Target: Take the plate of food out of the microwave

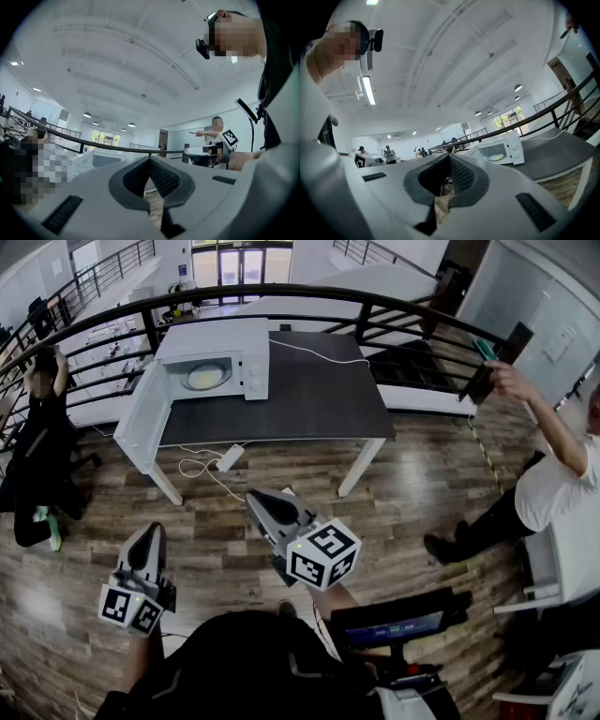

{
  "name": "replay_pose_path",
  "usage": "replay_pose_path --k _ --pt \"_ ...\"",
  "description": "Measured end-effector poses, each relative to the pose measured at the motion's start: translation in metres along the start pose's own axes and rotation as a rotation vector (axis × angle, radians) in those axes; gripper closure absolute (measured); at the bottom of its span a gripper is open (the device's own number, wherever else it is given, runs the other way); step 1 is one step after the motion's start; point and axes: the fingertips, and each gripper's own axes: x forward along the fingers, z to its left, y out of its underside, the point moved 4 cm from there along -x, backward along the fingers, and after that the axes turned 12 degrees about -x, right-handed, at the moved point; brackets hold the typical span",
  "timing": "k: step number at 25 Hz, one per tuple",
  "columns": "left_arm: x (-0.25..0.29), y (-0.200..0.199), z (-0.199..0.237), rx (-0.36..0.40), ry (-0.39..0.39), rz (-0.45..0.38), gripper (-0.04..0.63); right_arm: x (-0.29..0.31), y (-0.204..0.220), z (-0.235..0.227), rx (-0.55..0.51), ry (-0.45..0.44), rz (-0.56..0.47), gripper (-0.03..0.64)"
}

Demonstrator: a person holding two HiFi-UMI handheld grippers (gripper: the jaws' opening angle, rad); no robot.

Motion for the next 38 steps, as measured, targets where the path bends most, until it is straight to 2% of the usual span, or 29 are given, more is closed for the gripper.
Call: replay_pose_path --k 3,9,13,28,38 --pt "-0.002 0.004 0.004 0.022 -0.021 0.028 0.591 0.001 0.000 0.000 -0.006 0.008 0.005 0.617" --pt "-0.004 0.001 0.007 0.026 -0.026 0.024 0.591 0.003 -0.003 -0.006 0.043 0.033 -0.031 0.617" --pt "-0.004 -0.004 0.007 0.017 -0.012 0.010 0.591 0.007 -0.003 -0.003 0.038 0.037 -0.017 0.617" --pt "-0.031 -0.012 0.043 0.034 -0.006 0.034 0.591 0.038 0.004 0.032 0.018 0.044 0.004 0.617" --pt "-0.045 -0.017 0.078 0.006 0.067 0.059 0.591 0.064 0.014 0.057 0.007 0.097 0.014 0.617"
